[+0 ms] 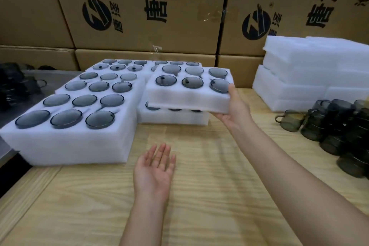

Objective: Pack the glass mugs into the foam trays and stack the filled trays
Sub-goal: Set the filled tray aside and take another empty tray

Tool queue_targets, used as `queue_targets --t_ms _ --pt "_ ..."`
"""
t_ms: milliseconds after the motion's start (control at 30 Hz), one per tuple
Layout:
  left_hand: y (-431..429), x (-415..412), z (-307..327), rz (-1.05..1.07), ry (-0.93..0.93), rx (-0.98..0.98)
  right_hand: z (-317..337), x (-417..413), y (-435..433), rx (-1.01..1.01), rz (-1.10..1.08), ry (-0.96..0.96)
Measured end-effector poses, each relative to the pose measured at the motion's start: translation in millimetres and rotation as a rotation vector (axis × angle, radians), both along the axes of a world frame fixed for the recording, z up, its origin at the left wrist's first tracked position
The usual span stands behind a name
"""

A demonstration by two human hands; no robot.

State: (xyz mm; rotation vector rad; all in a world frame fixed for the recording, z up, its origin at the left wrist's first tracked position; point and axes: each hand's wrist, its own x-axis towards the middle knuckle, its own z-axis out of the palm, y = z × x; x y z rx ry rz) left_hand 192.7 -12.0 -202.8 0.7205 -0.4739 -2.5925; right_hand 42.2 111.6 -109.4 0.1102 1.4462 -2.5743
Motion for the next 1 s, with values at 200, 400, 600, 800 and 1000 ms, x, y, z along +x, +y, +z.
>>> queue_targets --t_ms 200,400,600,800,1000 --pt "0.9 -1.9 1.4 -0.004 -0.037 -0.053 -6.0 -34.8 -55.2 0.129 0.035 0.077" --pt "2.4 -1.3 4.2 0.005 -0.041 -0.063 -32.3 -48.9 -71.4 0.490 -0.048 0.178" --pt "6.4 -0.6 8.4 0.019 -0.040 -0.083 -47.3 -47.8 -45.1 0.932 0.029 0.551" --pt "7.8 -1.7 8.9 0.030 -0.048 -0.110 -53.7 -47.2 -48.8 1.001 -0.069 0.674" --pt "11.3 -4.7 2.7 0.017 -0.084 -0.283 -50.8 -45.5 -45.0 1.097 0.010 0.710"
